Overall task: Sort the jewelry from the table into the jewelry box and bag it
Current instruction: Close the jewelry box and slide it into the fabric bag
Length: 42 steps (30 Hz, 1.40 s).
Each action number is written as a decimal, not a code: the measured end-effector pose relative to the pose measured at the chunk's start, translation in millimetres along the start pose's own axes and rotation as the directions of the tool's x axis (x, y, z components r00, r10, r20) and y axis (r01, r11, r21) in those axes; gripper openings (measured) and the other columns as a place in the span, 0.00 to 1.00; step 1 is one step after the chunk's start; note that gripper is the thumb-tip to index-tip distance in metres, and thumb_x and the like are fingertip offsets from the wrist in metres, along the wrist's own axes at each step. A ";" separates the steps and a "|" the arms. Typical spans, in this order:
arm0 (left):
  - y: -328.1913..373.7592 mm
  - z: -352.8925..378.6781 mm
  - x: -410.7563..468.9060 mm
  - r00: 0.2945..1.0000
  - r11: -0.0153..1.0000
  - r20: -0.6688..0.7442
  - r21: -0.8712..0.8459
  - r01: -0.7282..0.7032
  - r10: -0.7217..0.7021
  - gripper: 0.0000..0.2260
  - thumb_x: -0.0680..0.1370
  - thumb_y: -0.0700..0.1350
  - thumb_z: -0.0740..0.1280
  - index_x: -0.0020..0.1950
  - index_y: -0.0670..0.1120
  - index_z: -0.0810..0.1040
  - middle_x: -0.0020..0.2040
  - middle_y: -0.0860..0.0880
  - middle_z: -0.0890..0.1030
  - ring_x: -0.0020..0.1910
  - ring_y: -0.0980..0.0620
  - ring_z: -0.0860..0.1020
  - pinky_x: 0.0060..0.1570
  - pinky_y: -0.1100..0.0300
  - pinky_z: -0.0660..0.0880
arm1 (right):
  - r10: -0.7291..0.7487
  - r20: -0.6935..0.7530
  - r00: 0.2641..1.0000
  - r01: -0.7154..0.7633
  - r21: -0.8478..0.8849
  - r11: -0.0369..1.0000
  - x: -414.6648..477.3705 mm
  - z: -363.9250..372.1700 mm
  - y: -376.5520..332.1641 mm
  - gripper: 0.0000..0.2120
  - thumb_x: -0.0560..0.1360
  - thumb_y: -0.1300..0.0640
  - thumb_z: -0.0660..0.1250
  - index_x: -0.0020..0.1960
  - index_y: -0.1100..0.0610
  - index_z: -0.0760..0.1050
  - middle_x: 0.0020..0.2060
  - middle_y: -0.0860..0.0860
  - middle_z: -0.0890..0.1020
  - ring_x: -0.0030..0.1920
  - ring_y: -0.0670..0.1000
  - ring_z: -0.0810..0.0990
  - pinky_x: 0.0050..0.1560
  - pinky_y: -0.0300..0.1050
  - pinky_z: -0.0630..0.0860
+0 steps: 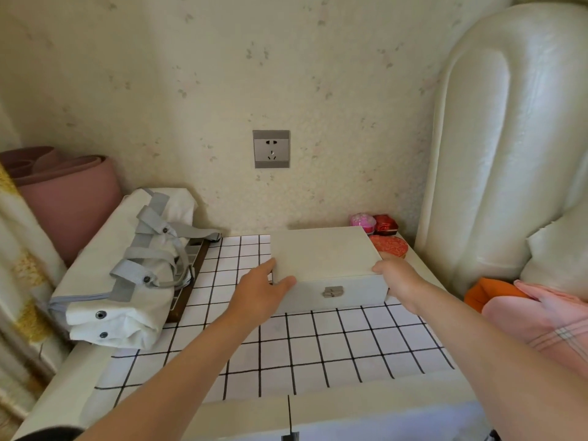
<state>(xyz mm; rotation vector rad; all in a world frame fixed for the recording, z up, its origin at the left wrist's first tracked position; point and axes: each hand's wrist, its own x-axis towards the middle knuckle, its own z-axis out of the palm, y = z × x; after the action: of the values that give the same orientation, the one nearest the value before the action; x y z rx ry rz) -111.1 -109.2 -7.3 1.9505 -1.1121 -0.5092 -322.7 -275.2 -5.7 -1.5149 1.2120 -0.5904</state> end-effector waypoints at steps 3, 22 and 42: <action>2.7 -1.9 5.7 0.999 0.999 -0.029 0.013 0.032 -0.032 0.24 0.79 0.56 0.65 0.74 0.51 0.67 0.64 0.53 0.76 0.52 0.55 0.76 0.44 0.65 0.72 | -0.079 -0.041 0.996 0.071 -0.169 0.983 -5.3 2.1 -5.0 0.10 0.78 0.60 0.61 0.55 0.53 0.77 0.49 0.52 0.81 0.46 0.51 0.78 0.44 0.45 0.70; -67.4 -117.8 4.0 0.962 0.879 -0.238 0.477 -0.002 0.131 0.16 0.79 0.46 0.64 0.67 0.48 0.74 0.62 0.46 0.76 0.64 0.44 0.72 0.62 0.50 0.71 | -0.461 0.373 0.805 0.589 -0.418 0.691 -48.0 175.2 -80.5 0.21 0.80 0.51 0.62 0.73 0.48 0.68 0.72 0.47 0.69 0.73 0.50 0.67 0.73 0.47 0.64; -108.0 -206.2 -1.2 0.861 0.930 -0.425 0.344 -0.130 0.278 0.09 0.80 0.37 0.62 0.51 0.47 0.81 0.39 0.52 0.79 0.35 0.55 0.75 0.37 0.61 0.67 | -0.629 0.436 0.643 0.760 -0.464 0.455 -48.7 341.7 -113.5 0.31 0.74 0.51 0.69 0.74 0.46 0.62 0.71 0.54 0.66 0.65 0.58 0.73 0.57 0.53 0.76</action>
<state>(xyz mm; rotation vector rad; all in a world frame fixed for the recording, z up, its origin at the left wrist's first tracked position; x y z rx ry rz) 82.8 15.2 26.3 2.0285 -1.1048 0.2666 -6.6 -96.2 0.7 -2.6403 0.5503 -0.5554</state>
